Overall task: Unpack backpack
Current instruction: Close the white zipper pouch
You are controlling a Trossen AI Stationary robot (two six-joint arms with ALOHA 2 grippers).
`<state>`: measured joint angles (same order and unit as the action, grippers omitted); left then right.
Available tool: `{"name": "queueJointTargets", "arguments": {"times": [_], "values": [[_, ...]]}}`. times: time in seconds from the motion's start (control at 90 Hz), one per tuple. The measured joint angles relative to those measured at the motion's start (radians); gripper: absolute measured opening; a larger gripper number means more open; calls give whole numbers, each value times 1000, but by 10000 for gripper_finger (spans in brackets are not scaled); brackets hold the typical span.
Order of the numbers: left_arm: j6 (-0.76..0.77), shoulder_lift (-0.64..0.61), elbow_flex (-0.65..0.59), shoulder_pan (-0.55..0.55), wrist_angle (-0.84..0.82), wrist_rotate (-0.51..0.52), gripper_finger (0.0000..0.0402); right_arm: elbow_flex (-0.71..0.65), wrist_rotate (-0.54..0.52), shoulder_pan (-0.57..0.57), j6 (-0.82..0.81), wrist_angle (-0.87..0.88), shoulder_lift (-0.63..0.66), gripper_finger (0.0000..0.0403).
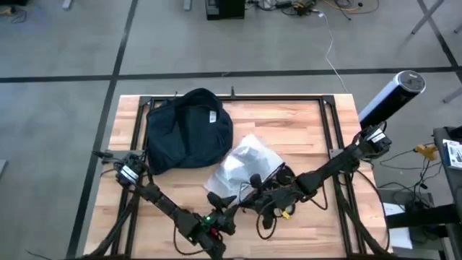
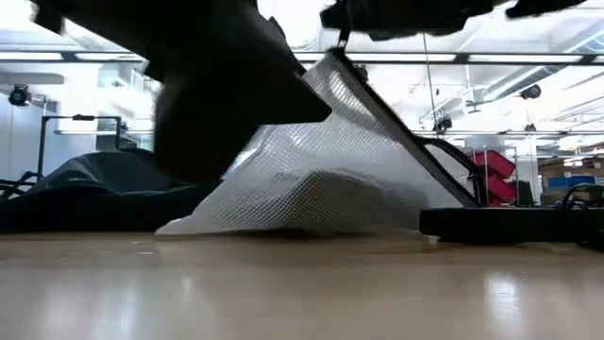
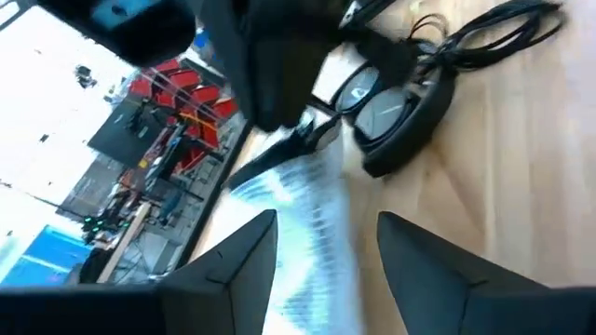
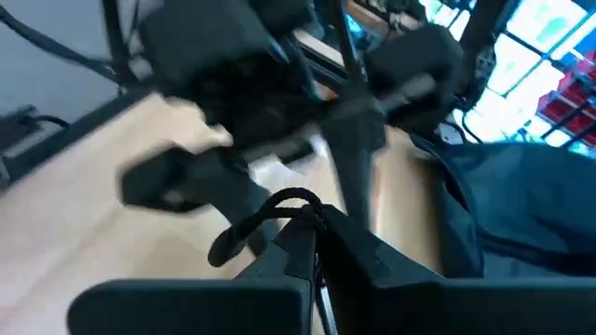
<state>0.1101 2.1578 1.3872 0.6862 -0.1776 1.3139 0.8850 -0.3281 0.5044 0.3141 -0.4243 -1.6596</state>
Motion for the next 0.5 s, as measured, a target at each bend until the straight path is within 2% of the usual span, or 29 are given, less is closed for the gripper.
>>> {"name": "queueJointTargets", "arguments": {"times": [0.278, 0.5], "values": [[5, 0, 0, -33, 10, -20, 127, 17, -4, 4, 20, 21, 0, 0], [-2, -10, 0, -28, 2, 32, 50, 46, -15, 15, 63, 46, 2, 0]]}}
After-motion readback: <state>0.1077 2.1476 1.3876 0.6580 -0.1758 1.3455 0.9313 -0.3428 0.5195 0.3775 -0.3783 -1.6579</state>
